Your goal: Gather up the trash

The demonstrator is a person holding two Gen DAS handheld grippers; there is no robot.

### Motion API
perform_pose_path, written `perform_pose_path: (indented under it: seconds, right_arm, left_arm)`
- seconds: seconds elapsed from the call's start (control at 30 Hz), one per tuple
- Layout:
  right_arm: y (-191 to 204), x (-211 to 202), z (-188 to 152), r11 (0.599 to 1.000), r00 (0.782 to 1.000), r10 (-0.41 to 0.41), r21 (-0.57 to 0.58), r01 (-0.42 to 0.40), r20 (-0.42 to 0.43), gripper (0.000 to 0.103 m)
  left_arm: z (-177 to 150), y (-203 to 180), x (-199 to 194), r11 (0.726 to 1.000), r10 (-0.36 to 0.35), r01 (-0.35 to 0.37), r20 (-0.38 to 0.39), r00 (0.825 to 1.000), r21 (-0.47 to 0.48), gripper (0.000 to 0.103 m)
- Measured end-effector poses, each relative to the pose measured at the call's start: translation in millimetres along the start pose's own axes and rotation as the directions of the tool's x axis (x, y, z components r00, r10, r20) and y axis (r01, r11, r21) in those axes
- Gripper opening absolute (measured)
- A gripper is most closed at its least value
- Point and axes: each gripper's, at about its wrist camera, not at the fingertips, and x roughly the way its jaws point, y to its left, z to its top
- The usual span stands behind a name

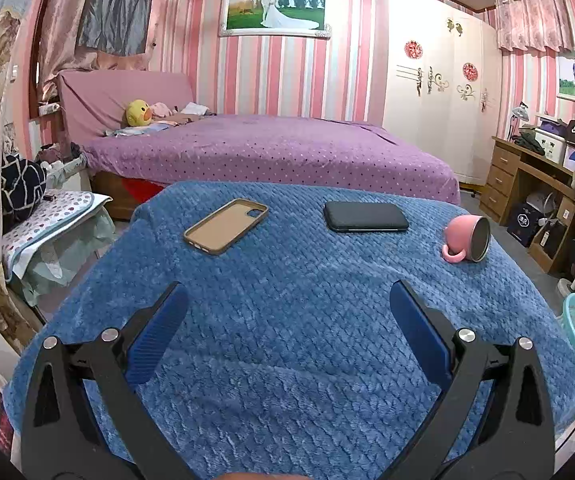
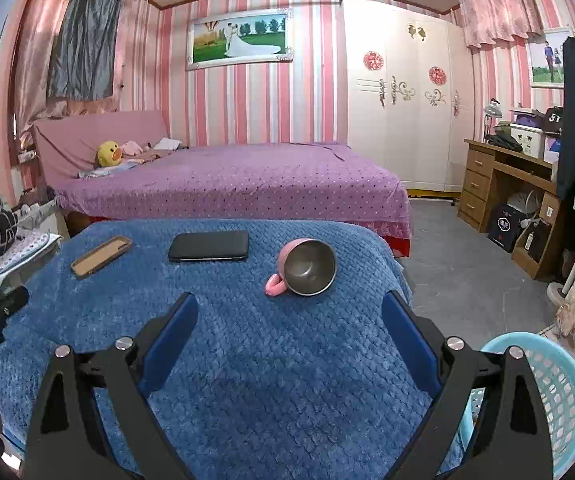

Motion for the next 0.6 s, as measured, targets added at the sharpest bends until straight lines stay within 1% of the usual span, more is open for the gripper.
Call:
perform_pose_path:
  seconds: [0.13, 0.3, 0.6]
  right_arm:
    - [0, 1, 4, 1.000, 1.000, 0.006, 0.013, -0.006, -0.004, 0.091]
    - [4, 0, 5, 1.000, 1.000, 0.016, -0.013, -0.016, -0.006, 0.091]
    - [-9, -3, 7, 1.000, 1.000, -0.005, 0.004, 0.005, -0.009, 0.091]
  left_arm:
    - [0, -1, 0, 1.000, 0.001, -0.001, 0.007, 1.000, 0.003, 0.098]
    - [-3, -9, 2, 1.000, 0.001, -0.001, 0.005, 1.000, 0.028, 0.098]
    - [-4, -23, 0, 0.999, -0.012, 0.012, 0.002, 1.000, 0.044, 0.098]
